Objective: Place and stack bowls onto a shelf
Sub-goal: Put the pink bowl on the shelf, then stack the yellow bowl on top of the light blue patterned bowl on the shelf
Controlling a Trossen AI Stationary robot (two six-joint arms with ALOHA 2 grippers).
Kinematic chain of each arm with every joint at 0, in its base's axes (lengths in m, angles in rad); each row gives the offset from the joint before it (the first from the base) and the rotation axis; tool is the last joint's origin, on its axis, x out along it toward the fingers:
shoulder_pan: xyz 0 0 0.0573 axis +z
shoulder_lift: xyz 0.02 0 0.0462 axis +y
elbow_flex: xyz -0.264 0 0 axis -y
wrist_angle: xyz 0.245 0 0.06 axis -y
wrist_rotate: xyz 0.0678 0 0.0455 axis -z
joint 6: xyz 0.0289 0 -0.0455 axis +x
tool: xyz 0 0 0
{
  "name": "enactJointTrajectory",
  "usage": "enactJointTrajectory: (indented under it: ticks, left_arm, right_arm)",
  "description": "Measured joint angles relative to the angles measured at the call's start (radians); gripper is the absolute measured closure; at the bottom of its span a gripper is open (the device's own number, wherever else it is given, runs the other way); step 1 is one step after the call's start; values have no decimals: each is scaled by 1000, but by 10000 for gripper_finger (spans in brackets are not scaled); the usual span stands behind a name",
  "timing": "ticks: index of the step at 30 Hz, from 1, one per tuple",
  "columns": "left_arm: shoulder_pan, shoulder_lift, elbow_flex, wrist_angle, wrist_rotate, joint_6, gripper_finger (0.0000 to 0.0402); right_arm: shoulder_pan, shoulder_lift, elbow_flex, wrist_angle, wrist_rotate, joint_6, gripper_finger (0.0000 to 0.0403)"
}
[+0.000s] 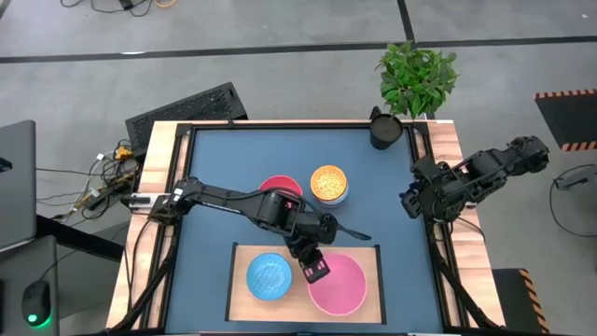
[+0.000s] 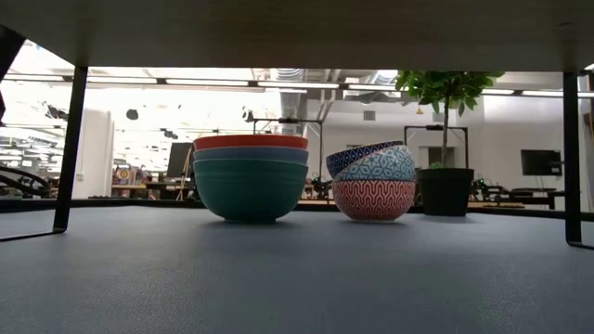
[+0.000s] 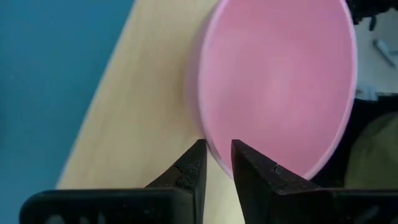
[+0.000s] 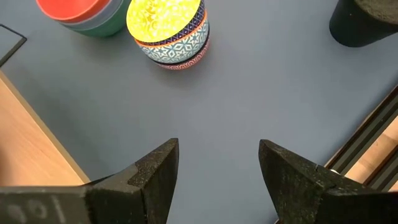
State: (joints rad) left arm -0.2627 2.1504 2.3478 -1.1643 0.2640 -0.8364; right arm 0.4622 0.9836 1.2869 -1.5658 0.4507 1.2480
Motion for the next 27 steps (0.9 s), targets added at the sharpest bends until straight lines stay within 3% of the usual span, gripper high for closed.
enactJointTrajectory:
  ticks: [5,10,14,18,27]
  left_arm:
    - [9,-43,0,-1,39,-32,342]
    - [31,-116,0,-6,7,-32,342]
    - [60,-188,0,-48,-87,-2,342]
    - [101,-244,0,-97,-251,65,343]
    - [209,-268,0,-110,-462,333,337]
  right_arm:
    - [0,0,0,2,0,0,154]
    - [0,0,0,2,0,-1,154]
    - [0,0,0,3,2,-1,154]
    - [0,0,0,12,24,0,154]
    - [-2,0,0,38,82,42,154]
